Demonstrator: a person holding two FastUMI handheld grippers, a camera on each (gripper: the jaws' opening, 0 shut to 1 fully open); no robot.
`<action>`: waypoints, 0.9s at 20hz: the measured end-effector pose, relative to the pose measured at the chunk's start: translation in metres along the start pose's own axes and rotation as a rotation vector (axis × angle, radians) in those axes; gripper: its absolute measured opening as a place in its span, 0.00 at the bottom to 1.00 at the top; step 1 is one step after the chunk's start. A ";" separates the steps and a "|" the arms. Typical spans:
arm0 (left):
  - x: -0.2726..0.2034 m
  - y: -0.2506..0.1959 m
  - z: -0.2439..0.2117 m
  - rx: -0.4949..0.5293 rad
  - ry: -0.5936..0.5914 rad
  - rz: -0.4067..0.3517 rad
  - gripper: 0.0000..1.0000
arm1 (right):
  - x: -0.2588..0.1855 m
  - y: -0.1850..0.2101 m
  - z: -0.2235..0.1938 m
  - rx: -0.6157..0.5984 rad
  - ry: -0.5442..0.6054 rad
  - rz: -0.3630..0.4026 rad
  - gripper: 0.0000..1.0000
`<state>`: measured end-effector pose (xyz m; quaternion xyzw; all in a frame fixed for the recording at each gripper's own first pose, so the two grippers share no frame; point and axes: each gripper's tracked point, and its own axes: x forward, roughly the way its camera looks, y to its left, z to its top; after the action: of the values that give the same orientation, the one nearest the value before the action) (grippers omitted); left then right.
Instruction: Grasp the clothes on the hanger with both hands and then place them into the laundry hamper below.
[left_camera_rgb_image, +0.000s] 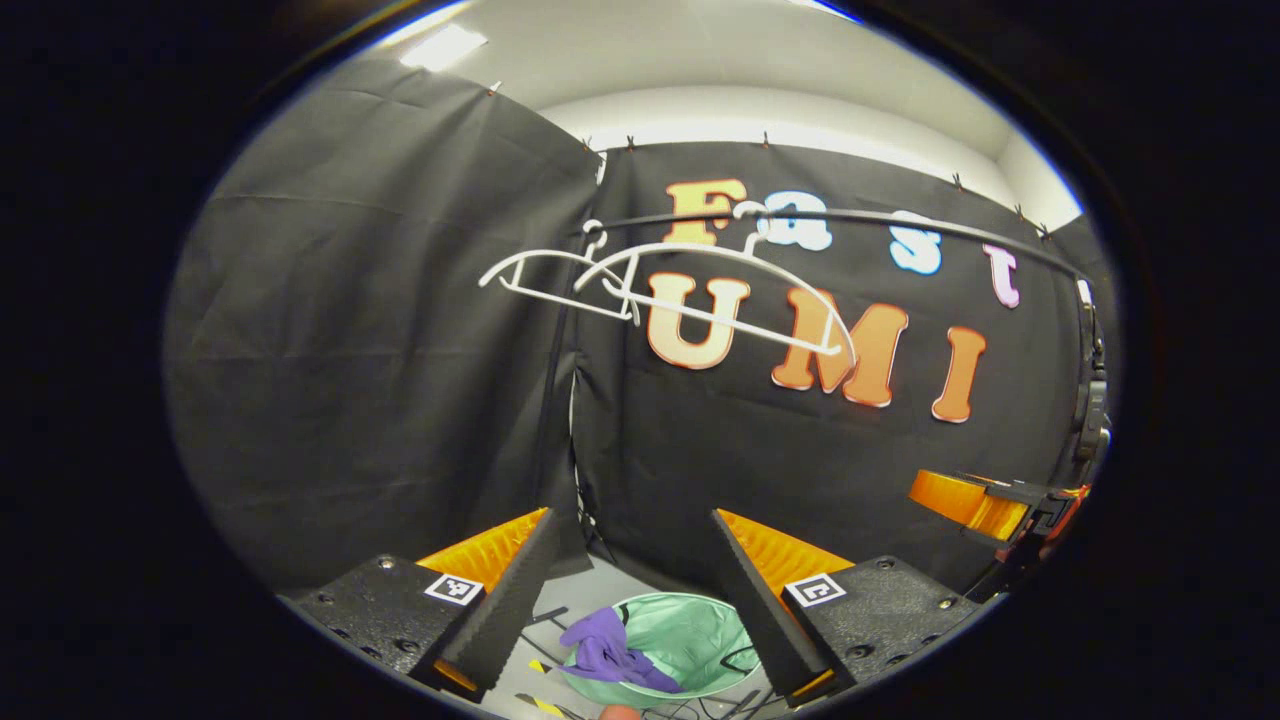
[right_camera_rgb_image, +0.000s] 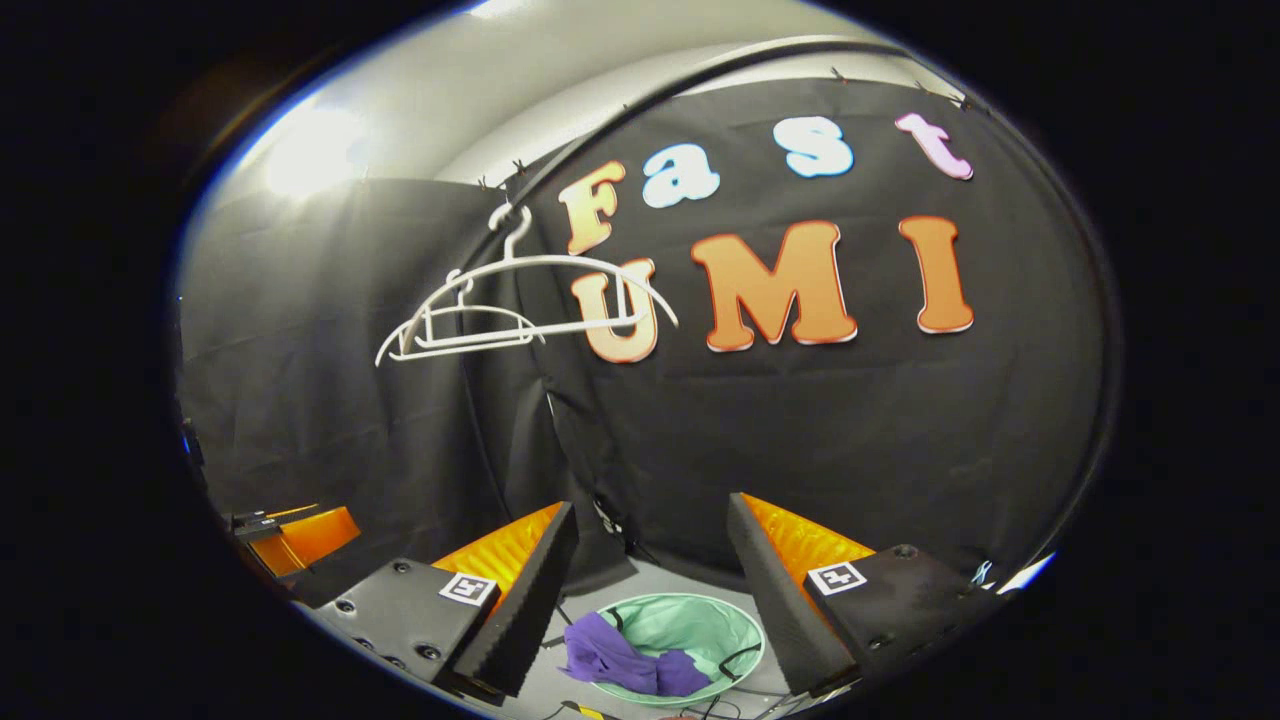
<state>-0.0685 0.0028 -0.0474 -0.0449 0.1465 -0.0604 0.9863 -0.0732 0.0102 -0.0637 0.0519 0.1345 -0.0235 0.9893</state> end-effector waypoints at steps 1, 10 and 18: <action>-0.011 0.006 0.009 -0.002 -0.015 0.013 0.91 | -0.010 0.006 0.004 -0.002 -0.020 -0.001 0.89; -0.103 0.087 0.062 0.104 -0.150 0.180 0.92 | -0.111 0.049 0.041 -0.102 -0.161 -0.022 0.89; -0.128 0.091 0.065 0.065 -0.180 0.169 0.92 | -0.153 0.068 0.045 -0.133 -0.194 -0.033 0.97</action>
<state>-0.1616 0.1142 0.0414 -0.0056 0.0587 0.0223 0.9980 -0.2046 0.0779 0.0272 -0.0187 0.0403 -0.0359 0.9984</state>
